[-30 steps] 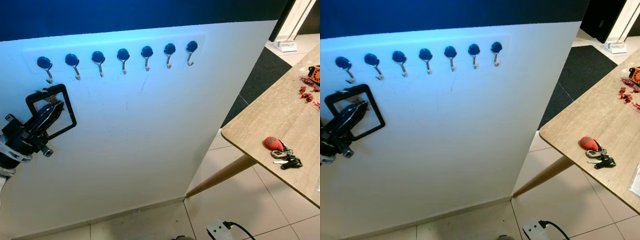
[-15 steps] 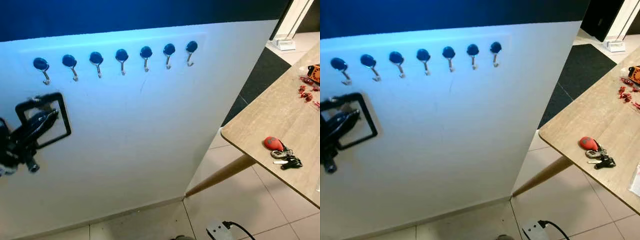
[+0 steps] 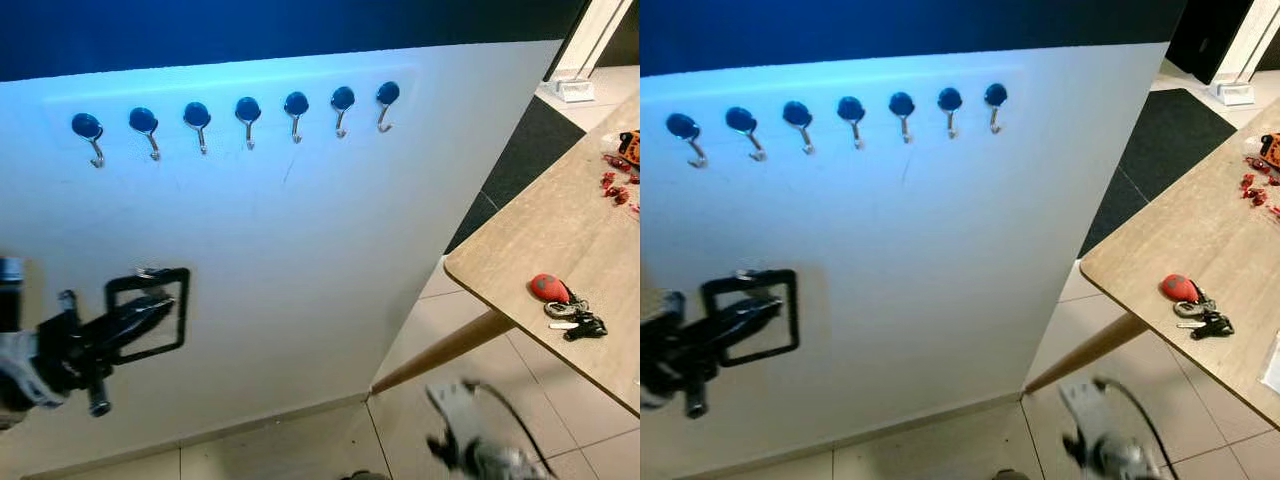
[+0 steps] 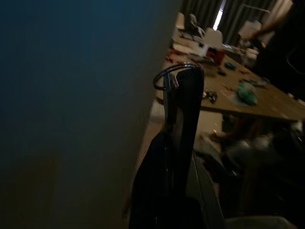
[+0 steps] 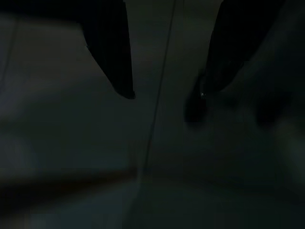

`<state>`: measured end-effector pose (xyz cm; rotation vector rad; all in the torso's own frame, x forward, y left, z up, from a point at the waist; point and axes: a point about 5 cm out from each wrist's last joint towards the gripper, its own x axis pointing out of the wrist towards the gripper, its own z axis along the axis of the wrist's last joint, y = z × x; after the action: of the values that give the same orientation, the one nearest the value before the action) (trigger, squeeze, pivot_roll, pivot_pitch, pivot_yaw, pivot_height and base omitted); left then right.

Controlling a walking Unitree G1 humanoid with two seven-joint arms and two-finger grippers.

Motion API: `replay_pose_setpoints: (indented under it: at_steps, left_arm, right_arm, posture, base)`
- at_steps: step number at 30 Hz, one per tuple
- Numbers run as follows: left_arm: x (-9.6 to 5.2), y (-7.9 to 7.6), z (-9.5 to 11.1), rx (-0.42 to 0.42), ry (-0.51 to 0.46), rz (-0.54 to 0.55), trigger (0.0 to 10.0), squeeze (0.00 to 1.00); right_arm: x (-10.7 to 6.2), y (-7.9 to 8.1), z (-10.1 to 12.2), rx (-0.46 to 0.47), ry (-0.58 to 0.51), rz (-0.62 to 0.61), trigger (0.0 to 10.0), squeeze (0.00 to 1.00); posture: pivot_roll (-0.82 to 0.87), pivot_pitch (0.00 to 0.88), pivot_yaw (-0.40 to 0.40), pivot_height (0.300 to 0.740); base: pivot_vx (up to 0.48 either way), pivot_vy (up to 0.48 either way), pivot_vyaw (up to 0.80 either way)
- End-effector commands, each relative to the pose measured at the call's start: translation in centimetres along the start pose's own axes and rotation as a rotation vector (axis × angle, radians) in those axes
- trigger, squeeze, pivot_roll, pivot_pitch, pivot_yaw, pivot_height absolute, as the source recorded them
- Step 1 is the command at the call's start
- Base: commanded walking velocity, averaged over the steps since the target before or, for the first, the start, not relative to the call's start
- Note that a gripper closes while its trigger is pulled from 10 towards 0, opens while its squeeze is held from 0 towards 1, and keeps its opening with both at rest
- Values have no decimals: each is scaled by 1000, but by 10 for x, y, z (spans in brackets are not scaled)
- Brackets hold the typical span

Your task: Hang keys on a hook

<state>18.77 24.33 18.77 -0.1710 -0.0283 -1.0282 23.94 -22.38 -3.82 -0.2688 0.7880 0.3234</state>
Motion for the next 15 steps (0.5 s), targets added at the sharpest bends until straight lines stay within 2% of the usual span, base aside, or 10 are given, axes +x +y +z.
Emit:
replay_pose_setpoints:
  at_steps: [1, 2, 4, 5, 8, 10, 12, 14, 15]
  left_arm:
    - [4, 0, -10, -28, 24, -3, 10000, 0]
    - [7, 1, -15, -34, 34, -6, 10000, 0]
    - [8, 2, -16, -35, 35, -5, 10000, 0]
    - [10, 3, -18, -34, 48, 0, 10000, 0]
    - [16, 7, -26, -32, 83, 23, 10000, 0]
    - [17, 8, -27, -32, 84, 28, 10000, 0]
    - [21, 10, -31, -22, 98, 43, 10000, 0]
    - [22, 10, -32, -18, 102, 47, 10000, 0]
    - [25, 14, -36, -6, 116, 78, 10000, 0]
  right_arm:
    - [0, 1, 5, 33, -50, 47, 10000, 0]
    - [1, 2, 19, 35, -110, 104, 3843, 0]
    - [1, 2, 22, 33, -125, 120, 3843, 0]
    - [1, 4, 28, 21, -150, 165, 0, 0]
    - [1, 11, 45, 1, -221, 298, 0, 0]
    - [1, 12, 47, -7, -233, 315, 0, 0]
    - [1, 19, 59, -6, -285, 404, 0, 0]
    - [0, 21, 63, -4, -302, 435, 0, 0]
    - [-3, 30, 81, 3, -386, 567, 0, 0]
  posture:
    - [-9, 94, -18, 740]
    - [-12, 93, -17, 740]
    - [-12, 93, -17, 740]
    - [-12, 93, -17, 740]
    - [-13, 94, -17, 740]
    - [-13, 94, -17, 740]
    - [-13, 94, -15, 740]
    - [-13, 94, -15, 740]
    - [-16, 94, -14, 740]
  base:
    - [0, 0, 0]
    - [0, 0, 0]
    - [0, 0, 0]
    - [0, 0, 0]
    - [0, 0, 0]
    - [0, 0, 0]
    - [0, 0, 0]
    - [0, 0, 0]
    - [0, 0, 0]
